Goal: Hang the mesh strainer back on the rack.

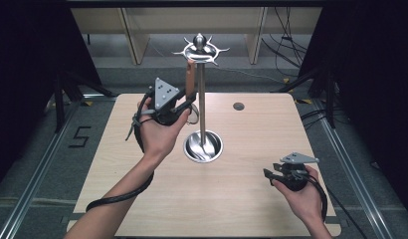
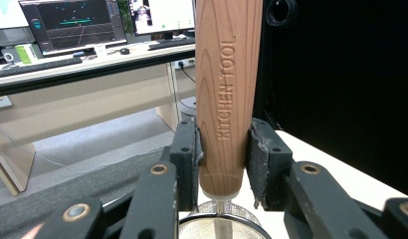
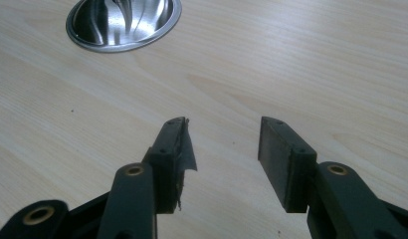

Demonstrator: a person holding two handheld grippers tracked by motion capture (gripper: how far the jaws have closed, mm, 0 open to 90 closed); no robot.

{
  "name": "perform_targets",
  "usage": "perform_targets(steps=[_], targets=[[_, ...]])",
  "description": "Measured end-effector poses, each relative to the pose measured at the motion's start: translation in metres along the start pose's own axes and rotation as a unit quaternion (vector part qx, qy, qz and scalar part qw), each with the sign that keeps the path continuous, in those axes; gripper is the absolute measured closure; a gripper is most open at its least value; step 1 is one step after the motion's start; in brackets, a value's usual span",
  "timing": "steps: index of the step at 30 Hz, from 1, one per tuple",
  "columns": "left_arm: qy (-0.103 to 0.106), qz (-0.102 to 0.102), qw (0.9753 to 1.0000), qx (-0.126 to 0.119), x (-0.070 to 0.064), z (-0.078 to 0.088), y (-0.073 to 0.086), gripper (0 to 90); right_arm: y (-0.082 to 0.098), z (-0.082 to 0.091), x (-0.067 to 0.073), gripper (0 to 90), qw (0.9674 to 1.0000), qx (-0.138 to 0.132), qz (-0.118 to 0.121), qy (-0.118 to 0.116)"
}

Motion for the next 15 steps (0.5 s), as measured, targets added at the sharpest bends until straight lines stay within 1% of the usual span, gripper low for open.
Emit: perform_targets(steps=[7, 15], targets=[[-0.002, 0.000, 1.0000, 0.005, 0.0002, -0.0034, 0.0010, 66.9, 0.0004, 0.0002, 0.0003, 54.7, 1.0000, 0.002, -0.003, 0.000], [-0.002, 0.001, 1.0000, 0.006, -0.0001, -0.0056, 0.0012, 66.8, 0.0002, 0.0000, 0.0000, 54.7, 1.0000, 0.000, 0.000, -0.001]])
Point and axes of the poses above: each handheld gripper's, and its own axes: z roughly backward along the jaws, y roughly out of its underside, x roughly to its left, the point moved 9 cm from there along -z, roughly forward along the jaws, and after that the axes turned 11 degrees about x, right-handed, at the moved point
